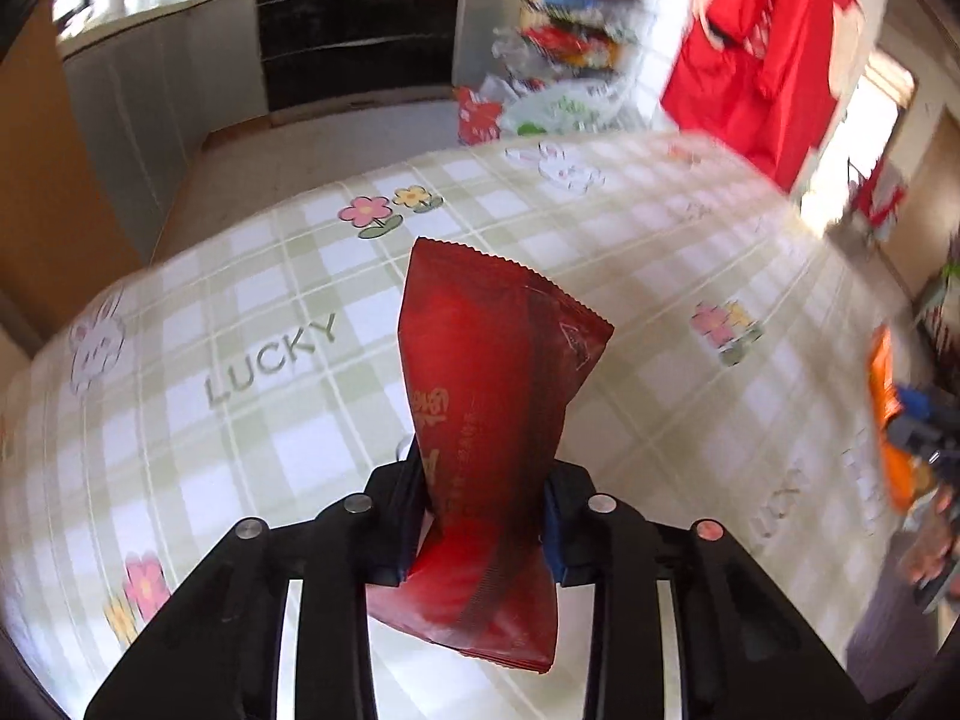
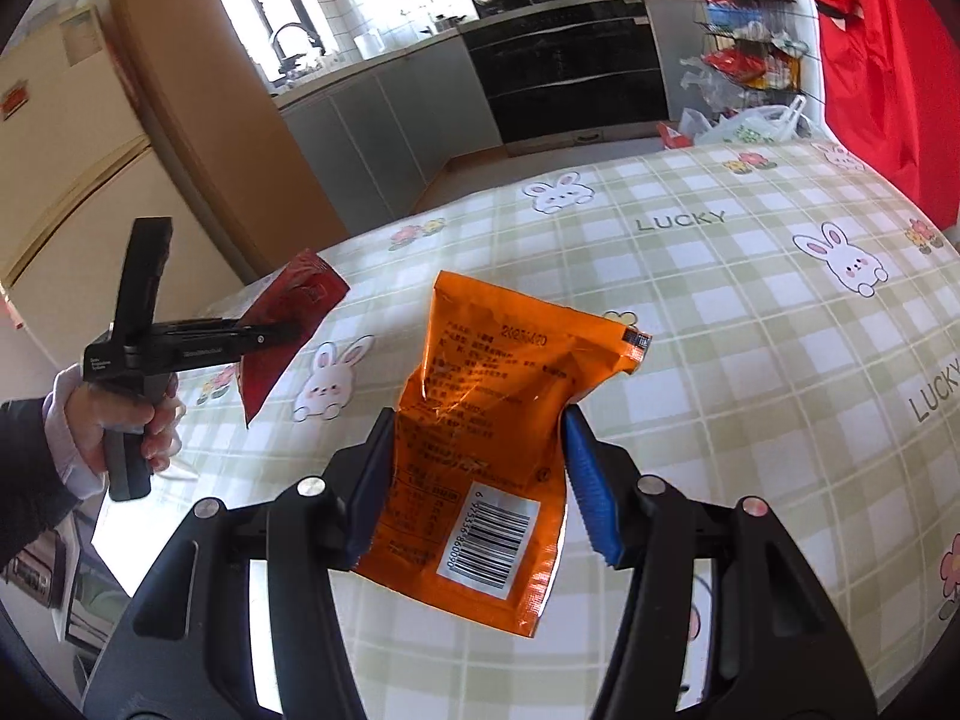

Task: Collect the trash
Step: 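Carry the orange sachet and red foil bag over the pink bin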

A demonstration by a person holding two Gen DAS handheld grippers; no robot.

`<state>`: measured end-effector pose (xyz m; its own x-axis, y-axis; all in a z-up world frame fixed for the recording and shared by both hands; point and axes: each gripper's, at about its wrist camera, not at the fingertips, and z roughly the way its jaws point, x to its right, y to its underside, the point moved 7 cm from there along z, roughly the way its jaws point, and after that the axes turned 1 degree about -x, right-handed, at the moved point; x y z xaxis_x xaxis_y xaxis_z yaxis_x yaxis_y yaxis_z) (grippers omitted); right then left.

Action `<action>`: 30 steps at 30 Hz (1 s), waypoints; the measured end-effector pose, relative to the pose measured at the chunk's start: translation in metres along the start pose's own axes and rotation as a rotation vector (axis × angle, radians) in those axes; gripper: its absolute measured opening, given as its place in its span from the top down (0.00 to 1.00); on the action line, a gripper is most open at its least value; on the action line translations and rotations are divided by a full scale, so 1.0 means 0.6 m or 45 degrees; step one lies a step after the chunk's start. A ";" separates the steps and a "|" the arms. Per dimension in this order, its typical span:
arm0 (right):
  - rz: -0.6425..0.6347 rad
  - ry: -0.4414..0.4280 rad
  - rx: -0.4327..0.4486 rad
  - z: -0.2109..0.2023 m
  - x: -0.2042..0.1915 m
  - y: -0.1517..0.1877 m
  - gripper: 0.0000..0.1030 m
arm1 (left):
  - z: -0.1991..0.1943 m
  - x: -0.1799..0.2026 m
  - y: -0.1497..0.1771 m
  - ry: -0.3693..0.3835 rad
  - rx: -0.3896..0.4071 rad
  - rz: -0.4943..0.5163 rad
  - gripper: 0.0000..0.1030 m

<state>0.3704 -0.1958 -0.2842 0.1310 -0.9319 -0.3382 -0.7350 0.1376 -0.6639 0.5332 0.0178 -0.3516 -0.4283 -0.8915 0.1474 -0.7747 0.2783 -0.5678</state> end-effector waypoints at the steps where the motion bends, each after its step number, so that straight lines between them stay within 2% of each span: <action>1: -0.009 -0.008 0.010 -0.010 -0.008 0.002 0.46 | -0.021 0.004 0.011 0.018 0.027 -0.059 0.71; 5: -0.033 -0.044 0.040 -0.054 -0.038 0.009 0.46 | -0.108 0.050 0.062 0.054 0.122 -0.158 0.71; 14: -0.137 -0.082 0.073 -0.153 -0.110 0.050 0.46 | -0.299 0.158 0.167 0.051 0.350 -0.305 0.71; 16: -0.149 -0.092 0.074 -0.176 -0.125 0.066 0.46 | -0.332 0.182 0.187 0.077 0.382 -0.314 0.71; 19: -0.165 -0.110 0.078 -0.214 -0.147 0.091 0.46 | -0.380 0.219 0.222 0.038 0.432 -0.278 0.71; 23: -0.207 -0.125 0.078 -0.258 -0.172 0.133 0.46 | -0.441 0.256 0.269 0.012 0.504 -0.298 0.71; 27: -0.230 -0.128 0.040 -0.282 -0.191 0.188 0.46 | -0.486 0.271 0.321 0.022 0.543 -0.414 0.71; 30: -0.264 -0.144 0.007 -0.298 -0.212 0.224 0.46 | -0.515 0.279 0.359 -0.035 0.547 -0.441 0.71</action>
<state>0.1359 -0.1187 -0.2115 0.3529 -0.8968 -0.2667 -0.6808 -0.0507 -0.7307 0.1506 0.0388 -0.1992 -0.1656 -0.9156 0.3665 -0.6061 -0.1987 -0.7702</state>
